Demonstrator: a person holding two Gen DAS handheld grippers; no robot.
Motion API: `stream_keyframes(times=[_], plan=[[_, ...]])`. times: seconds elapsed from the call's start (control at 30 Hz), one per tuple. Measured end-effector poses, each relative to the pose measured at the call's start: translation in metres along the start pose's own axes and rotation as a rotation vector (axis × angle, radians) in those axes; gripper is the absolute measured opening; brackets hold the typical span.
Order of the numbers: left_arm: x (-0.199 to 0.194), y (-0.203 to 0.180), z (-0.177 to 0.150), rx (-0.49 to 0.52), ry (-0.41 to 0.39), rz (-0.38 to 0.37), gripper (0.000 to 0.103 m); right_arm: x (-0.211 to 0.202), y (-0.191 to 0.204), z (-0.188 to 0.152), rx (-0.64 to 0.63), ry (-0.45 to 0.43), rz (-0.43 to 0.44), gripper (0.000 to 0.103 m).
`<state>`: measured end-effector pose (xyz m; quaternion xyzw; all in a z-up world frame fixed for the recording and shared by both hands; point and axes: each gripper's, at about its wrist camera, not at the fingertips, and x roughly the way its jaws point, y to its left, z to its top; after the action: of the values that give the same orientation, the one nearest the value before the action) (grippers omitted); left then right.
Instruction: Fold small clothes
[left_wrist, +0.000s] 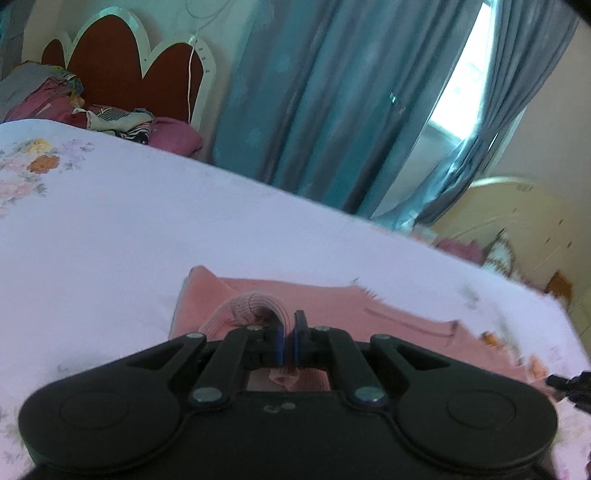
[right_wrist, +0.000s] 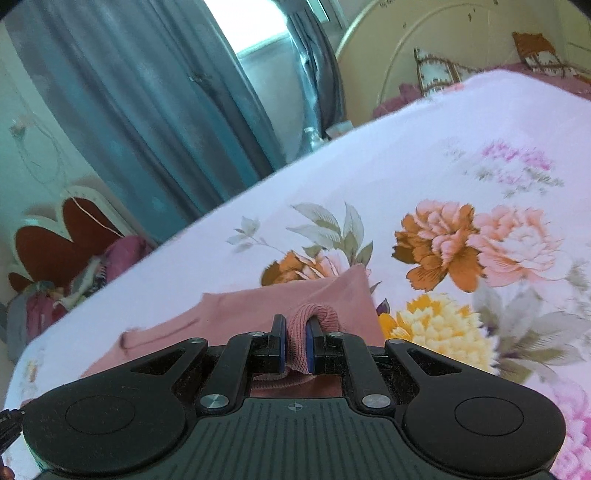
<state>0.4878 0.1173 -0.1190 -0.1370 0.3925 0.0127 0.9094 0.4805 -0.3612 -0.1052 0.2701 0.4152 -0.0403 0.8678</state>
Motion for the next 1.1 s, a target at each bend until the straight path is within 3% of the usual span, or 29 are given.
stream_keyframes(times=[0.1, 0.23, 0.3, 0.33, 0.37, 0.4, 0.43, 0.47, 0.73, 0.77, 0.8, 0.87, 1.03, 1.1], plan=[[0.021, -0.001, -0.004, 0.041, 0.049, 0.043, 0.006, 0.023, -0.006, 0.000, -0.004, 0.032, -0.014, 0.010], [0.032, 0.005, -0.006, 0.077, 0.080, 0.078, 0.023, 0.038, -0.010, 0.002, -0.007, 0.069, -0.012, 0.011], [0.026, 0.012, -0.002, 0.064, 0.074, 0.052, 0.035, 0.037, -0.012, 0.005, -0.015, 0.065, 0.004, 0.011], [0.022, 0.015, 0.000, 0.059, 0.064, 0.045, 0.056, 0.036, -0.011, 0.007, -0.022, 0.061, 0.014, 0.013], [0.016, 0.019, 0.001, 0.060, 0.043, 0.041, 0.075, 0.033, -0.011, 0.008, -0.035, 0.047, 0.017, 0.026], [0.013, 0.019, 0.003, 0.068, 0.018, 0.036, 0.078, 0.032, -0.010, 0.009, -0.055, 0.026, 0.008, 0.055], [0.008, 0.020, 0.004, 0.083, -0.002, 0.030, 0.078, 0.029, -0.008, 0.010, -0.079, -0.002, -0.001, 0.069], [0.005, 0.022, 0.005, 0.105, -0.001, 0.020, 0.078, 0.027, -0.007, 0.011, -0.104, -0.020, 0.002, 0.076], [0.037, 0.005, 0.003, 0.269, 0.084, -0.001, 0.073, 0.046, 0.005, 0.007, -0.267, 0.029, 0.049, 0.076], [0.044, 0.004, 0.004, 0.278, 0.097, 0.006, 0.072, 0.050, 0.006, 0.006, -0.284, 0.038, 0.050, 0.074], [0.049, 0.007, 0.004, 0.278, 0.105, 0.007, 0.070, 0.054, 0.006, 0.006, -0.298, 0.051, 0.055, 0.065], [0.057, 0.010, 0.005, 0.279, 0.120, 0.009, 0.061, 0.062, 0.004, 0.005, -0.312, 0.077, 0.061, 0.058], [0.066, 0.013, -0.002, 0.330, 0.153, -0.017, 0.046, 0.077, 0.006, 0.000, -0.391, 0.103, 0.051, 0.057], [0.065, 0.011, -0.003, 0.349, 0.148, -0.023, 0.032, 0.081, 0.008, -0.001, -0.424, 0.110, 0.052, 0.029]])
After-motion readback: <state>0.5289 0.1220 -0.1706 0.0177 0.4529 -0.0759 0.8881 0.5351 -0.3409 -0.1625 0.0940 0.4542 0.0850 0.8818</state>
